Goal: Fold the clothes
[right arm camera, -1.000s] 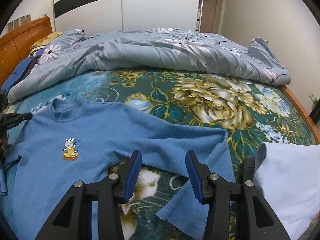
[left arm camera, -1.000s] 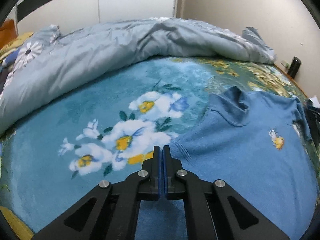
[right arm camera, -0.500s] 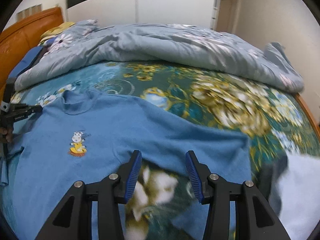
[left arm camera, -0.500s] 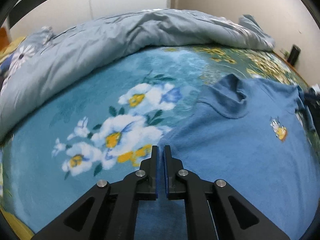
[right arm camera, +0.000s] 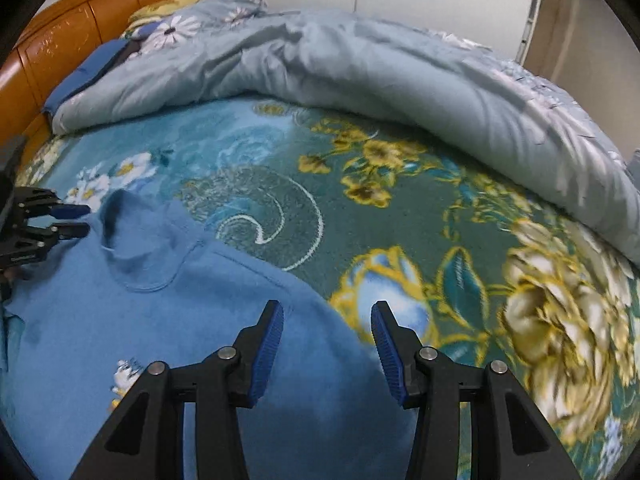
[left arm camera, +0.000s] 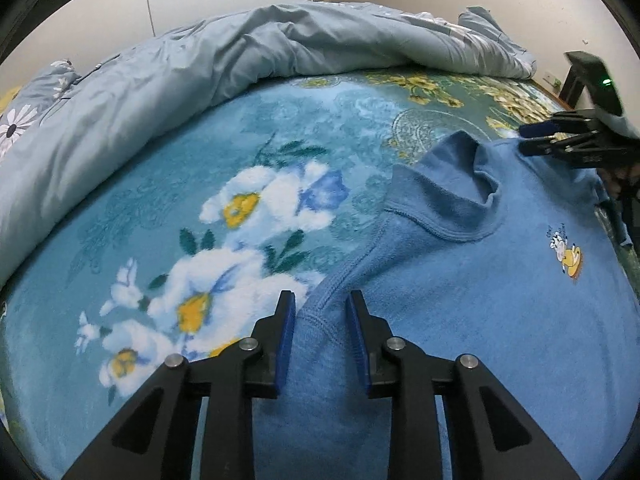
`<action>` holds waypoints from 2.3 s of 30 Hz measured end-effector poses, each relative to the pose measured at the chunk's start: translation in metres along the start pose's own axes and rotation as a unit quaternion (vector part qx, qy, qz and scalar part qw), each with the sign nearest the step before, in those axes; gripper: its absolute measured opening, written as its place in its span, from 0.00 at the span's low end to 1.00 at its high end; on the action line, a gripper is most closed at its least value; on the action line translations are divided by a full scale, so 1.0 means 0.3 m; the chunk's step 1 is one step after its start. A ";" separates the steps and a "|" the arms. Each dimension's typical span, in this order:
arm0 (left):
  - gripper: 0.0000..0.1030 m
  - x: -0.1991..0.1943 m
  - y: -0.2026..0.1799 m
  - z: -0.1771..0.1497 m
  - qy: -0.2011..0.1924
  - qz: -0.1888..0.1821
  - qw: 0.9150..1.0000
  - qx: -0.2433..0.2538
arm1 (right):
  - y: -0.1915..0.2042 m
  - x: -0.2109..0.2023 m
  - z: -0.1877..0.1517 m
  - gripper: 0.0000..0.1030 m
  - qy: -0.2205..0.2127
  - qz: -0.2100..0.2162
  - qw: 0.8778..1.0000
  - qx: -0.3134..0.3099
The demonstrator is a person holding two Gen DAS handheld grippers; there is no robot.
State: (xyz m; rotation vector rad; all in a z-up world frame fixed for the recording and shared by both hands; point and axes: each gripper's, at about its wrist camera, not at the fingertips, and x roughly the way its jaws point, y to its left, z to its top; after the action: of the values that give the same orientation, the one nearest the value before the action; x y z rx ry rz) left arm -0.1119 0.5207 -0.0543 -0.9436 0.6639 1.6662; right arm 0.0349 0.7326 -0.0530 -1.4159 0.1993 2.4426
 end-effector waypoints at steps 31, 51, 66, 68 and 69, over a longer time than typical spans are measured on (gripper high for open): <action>0.15 0.004 0.014 0.091 -0.019 0.026 0.998 -0.052 | -0.037 0.023 0.048 0.14 -0.027 -0.053 0.996 0.062; 0.33 -0.662 -0.043 -0.767 -0.099 0.118 0.965 -0.210 | 0.312 -0.493 -0.535 0.50 -0.107 -0.031 0.989 0.096; 0.13 -0.523 -0.182 -0.855 -0.080 0.101 0.964 -0.231 | 0.603 -0.506 -0.642 0.50 -0.096 0.000 0.992 0.088; 0.04 -0.546 -0.149 -0.876 -0.087 0.101 0.959 -0.249 | 0.639 -0.495 -0.658 0.50 -0.092 -0.004 0.993 0.078; 0.04 -0.573 -0.124 -0.886 -0.098 0.100 0.956 -0.259 | 0.651 -0.491 -0.665 0.50 -0.091 -0.004 0.993 0.075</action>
State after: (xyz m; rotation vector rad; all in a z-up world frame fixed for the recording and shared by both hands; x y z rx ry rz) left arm 0.0142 0.2280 -0.0496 -1.0788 0.1876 2.1404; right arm 0.2019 0.4655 -0.0326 -1.1236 0.3272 2.4739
